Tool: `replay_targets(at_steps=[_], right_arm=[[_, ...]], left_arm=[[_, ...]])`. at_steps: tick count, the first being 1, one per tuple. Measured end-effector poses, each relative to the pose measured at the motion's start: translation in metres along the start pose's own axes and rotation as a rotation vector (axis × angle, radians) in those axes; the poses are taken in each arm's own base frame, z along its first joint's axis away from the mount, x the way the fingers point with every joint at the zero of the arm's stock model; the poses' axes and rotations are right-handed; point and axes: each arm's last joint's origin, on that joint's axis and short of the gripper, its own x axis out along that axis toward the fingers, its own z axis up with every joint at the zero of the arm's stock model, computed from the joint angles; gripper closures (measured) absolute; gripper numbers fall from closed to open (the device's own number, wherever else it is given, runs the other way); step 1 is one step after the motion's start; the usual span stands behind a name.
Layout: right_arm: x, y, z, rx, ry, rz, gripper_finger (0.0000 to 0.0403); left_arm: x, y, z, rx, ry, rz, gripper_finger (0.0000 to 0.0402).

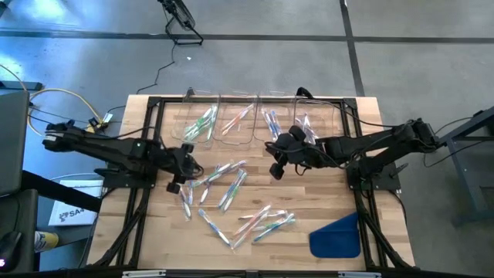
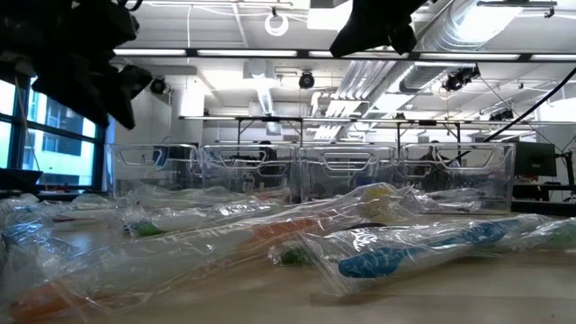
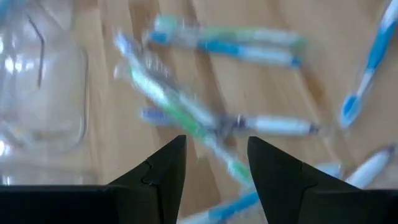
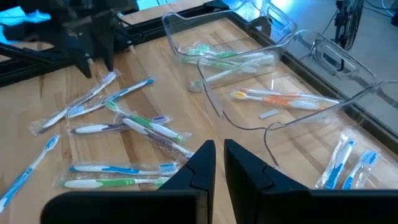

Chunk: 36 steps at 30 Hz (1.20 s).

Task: Pick & Place Toothbrushes
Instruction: Put the green toothbrush into the left transparent bin

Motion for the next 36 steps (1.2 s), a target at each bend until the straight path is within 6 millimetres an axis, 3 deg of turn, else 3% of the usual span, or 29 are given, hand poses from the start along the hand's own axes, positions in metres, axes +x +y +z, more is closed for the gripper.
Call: replay_targets(at_steps=[13, 36], right_arm=[[0.000, 0.000, 0.000, 0.003, -0.002, 0.001, 0.0377], [0.000, 0.000, 0.000, 0.002, 0.001, 0.000, 0.0377]], left_arm=[[0.018, -0.007, -0.003, 0.034, 0.134, 0.012, 0.0236], [0.020, -0.009, 0.001, 0.010, 0.086, -0.038, 0.0236]])
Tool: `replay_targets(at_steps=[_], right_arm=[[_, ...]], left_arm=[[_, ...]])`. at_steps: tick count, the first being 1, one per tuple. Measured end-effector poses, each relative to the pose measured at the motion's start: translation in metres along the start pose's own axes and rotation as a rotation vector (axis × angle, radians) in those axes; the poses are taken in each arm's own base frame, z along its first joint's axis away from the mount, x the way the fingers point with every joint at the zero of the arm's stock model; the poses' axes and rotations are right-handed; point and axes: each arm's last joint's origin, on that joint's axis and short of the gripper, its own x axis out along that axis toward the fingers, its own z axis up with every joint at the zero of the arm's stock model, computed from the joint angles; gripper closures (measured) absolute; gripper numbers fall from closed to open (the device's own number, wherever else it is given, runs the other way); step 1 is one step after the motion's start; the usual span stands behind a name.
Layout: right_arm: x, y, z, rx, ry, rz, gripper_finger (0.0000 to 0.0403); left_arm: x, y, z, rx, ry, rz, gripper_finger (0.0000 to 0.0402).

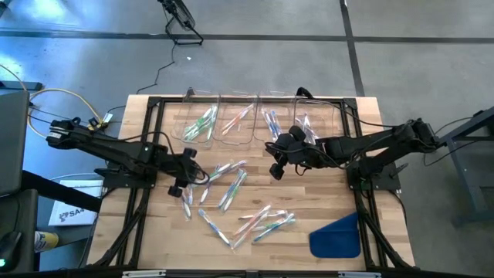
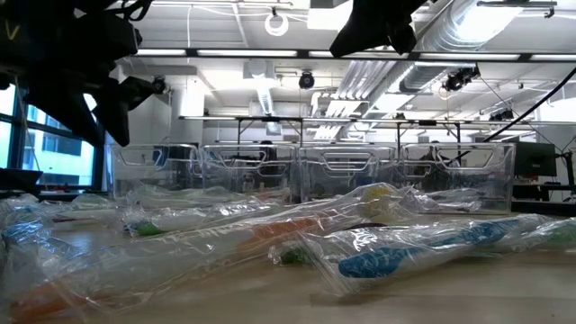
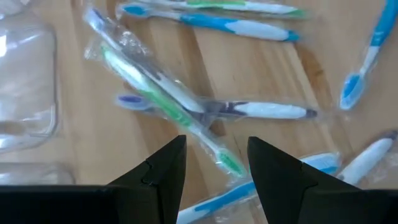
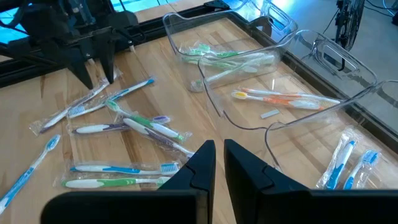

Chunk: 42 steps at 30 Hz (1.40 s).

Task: Pick & Place Toothbrushes
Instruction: Put the green toothbrush into the left transparent bin

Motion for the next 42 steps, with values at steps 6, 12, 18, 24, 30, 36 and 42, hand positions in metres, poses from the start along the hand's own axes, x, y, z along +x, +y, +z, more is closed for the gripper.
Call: replay_targets(at_steps=[6, 12, 18, 24, 30, 36, 42], right_arm=[[0.000, 0.000, 0.000, 0.000, 0.000, 0.000, 0.0377], [0.000, 0.000, 0.000, 0.000, 0.000, 0.000, 0.0377], [0.000, 0.000, 0.000, 0.000, 0.000, 0.000, 0.0377], [0.000, 0.000, 0.000, 0.000, 0.000, 0.000, 0.0377], [0.000, 0.000, 0.000, 0.000, -0.001, 0.000, 0.0377], [0.000, 0.000, 0.000, 0.000, 0.000, 0.000, 0.0377], [0.000, 0.000, 0.000, 0.000, 0.000, 0.000, 0.0377]], left_arm=[[0.006, -0.002, -0.008, -0.047, 0.025, -0.011, 0.0236], [0.012, -0.003, -0.010, -0.055, -0.021, -0.003, 0.0236], [0.018, -0.004, -0.015, -0.055, -0.012, -0.004, 0.0236], [0.019, -0.004, -0.017, -0.062, -0.008, -0.007, 0.0236], [0.019, -0.004, -0.017, -0.062, -0.008, -0.007, 0.0236], [0.019, -0.005, -0.017, -0.062, -0.007, -0.007, 0.0236], [0.019, -0.005, -0.017, -0.094, -0.008, -0.017, 0.0236]])
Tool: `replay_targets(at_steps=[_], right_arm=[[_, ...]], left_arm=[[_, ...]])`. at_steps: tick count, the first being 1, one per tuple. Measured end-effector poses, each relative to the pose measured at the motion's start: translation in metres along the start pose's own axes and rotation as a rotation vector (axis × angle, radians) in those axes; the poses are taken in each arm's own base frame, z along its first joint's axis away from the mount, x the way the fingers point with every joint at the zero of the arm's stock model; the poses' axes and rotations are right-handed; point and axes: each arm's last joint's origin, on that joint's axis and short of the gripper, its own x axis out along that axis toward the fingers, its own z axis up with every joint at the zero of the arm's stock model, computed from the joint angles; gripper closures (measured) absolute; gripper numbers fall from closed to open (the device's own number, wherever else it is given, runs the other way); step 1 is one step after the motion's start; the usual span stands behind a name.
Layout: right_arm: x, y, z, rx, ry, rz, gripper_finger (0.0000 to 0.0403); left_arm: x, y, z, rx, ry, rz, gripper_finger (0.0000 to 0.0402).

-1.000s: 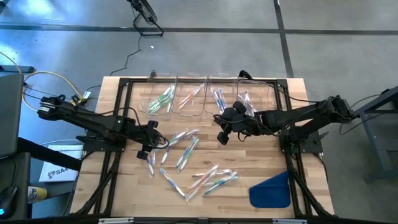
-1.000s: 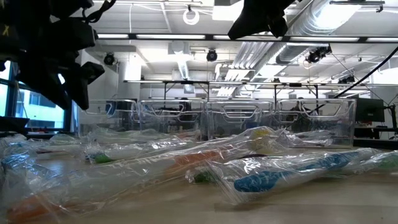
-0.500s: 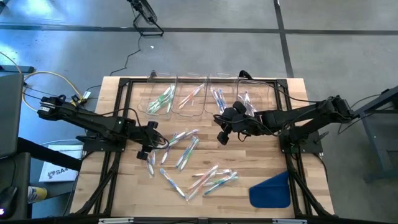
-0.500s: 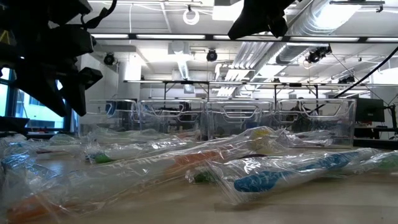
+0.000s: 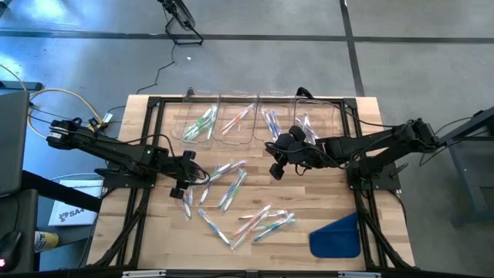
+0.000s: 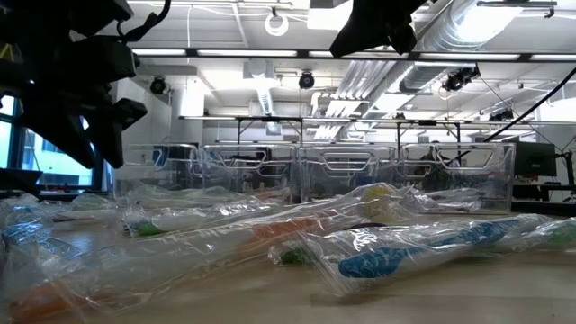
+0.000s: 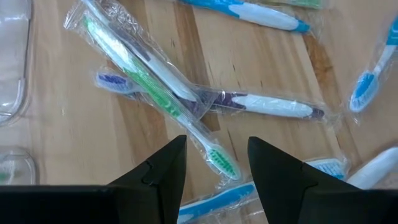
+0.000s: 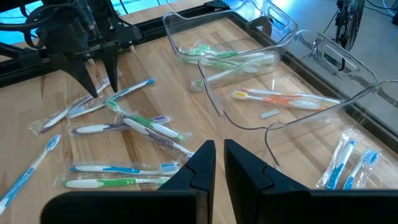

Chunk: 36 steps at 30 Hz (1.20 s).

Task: Pick & Place Toothbrushes
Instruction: Put the green toothbrush into the left transparent bin

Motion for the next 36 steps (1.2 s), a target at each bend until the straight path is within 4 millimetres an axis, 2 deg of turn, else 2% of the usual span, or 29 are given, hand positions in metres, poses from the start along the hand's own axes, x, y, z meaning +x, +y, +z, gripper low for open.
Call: replay_targets(at_steps=[6, 12, 20, 29, 32, 36], right_arm=[[0.000, 0.000, 0.000, 0.000, 0.000, 0.000, 0.0377], [0.000, 0.000, 0.000, 0.000, 0.000, 0.000, 0.0377], [0.000, 0.000, 0.000, 0.000, 0.000, 0.000, 0.0377], [0.000, 0.000, 0.000, 0.000, 0.000, 0.000, 0.0377], [0.000, 0.000, 0.000, 0.000, 0.000, 0.000, 0.0377], [0.000, 0.000, 0.000, 0.000, 0.000, 0.000, 0.0377]], left_arm=[[0.005, 0.000, -0.001, -0.068, 0.029, 0.002, 0.0236], [0.022, -0.002, -0.004, -0.166, 0.130, 0.005, 0.0236], [0.046, -0.003, -0.003, -0.170, 0.168, 0.006, 0.0236], [0.051, -0.004, -0.003, -0.173, 0.187, -0.018, 0.0237], [0.050, -0.004, -0.004, -0.172, 0.190, -0.018, 0.0250], [0.050, -0.004, -0.004, -0.172, 0.194, -0.017, 0.0293]])
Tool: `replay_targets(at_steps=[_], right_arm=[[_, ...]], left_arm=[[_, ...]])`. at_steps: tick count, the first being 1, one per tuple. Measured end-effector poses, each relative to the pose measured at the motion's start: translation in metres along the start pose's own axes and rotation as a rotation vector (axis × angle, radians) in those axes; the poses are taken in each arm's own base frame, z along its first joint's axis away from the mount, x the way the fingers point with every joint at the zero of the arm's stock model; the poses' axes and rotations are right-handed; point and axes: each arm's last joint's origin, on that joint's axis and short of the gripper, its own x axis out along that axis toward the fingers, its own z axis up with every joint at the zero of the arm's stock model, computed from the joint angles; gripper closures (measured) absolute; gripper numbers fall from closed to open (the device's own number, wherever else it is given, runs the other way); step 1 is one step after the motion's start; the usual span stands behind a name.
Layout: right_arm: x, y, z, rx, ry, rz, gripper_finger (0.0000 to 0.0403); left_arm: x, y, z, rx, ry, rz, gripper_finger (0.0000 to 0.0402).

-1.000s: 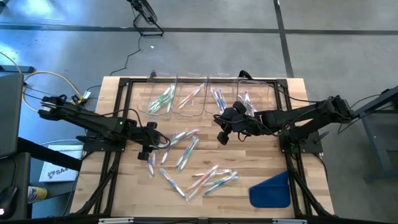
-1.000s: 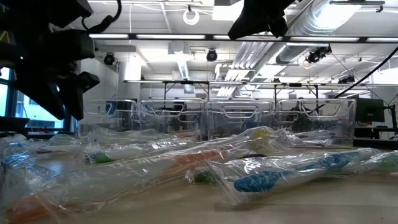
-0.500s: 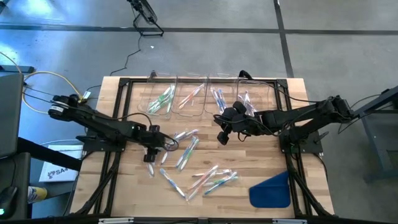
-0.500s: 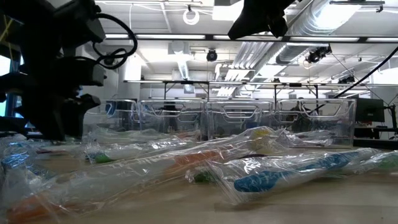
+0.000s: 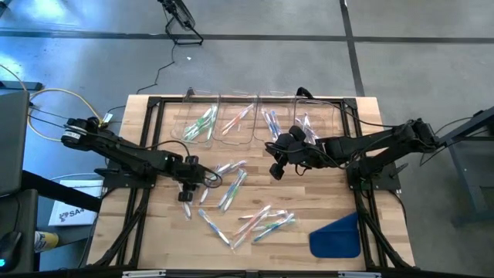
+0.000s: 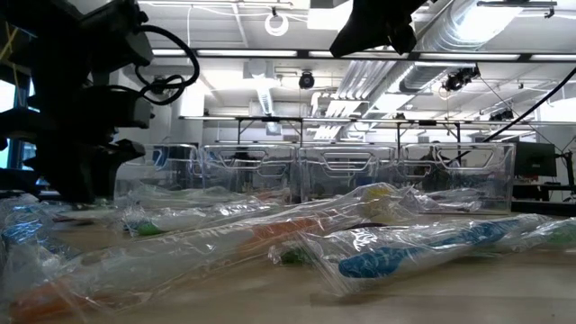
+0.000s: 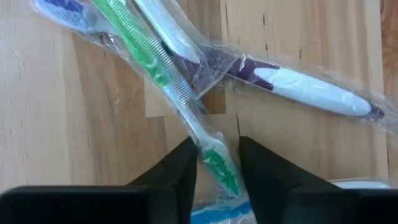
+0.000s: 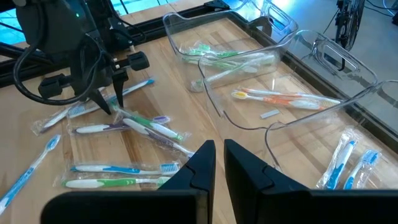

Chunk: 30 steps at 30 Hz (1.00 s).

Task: Pick & Place Toothbrushes
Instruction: Put the green toothbrush into the left transparent bin

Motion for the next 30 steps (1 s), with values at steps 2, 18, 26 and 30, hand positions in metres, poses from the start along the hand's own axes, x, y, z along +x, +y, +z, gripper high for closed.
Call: replay_targets(at_steps=[2, 18, 26, 30], right_arm=[[0.000, 0.000, 0.000, 0.000, 0.000, 0.000, 0.0377], [0.000, 0.000, 0.000, 0.000, 0.000, 0.000, 0.0377], [0.000, 0.000, 0.000, -0.017, 0.000, 0.001, 0.0377], [0.000, 0.000, 0.000, -0.077, 0.002, 0.005, 0.0377]], left_arm=[[0.000, 0.000, 0.000, 0.000, 0.002, 0.000, 0.0319], [-0.003, 0.001, 0.004, 0.015, -0.004, 0.044, 0.0376], [-0.017, 0.000, 0.022, 0.086, -0.006, 0.080, 0.0389], [-0.031, 0.001, 0.034, 0.141, 0.026, 0.125, 0.0388]])
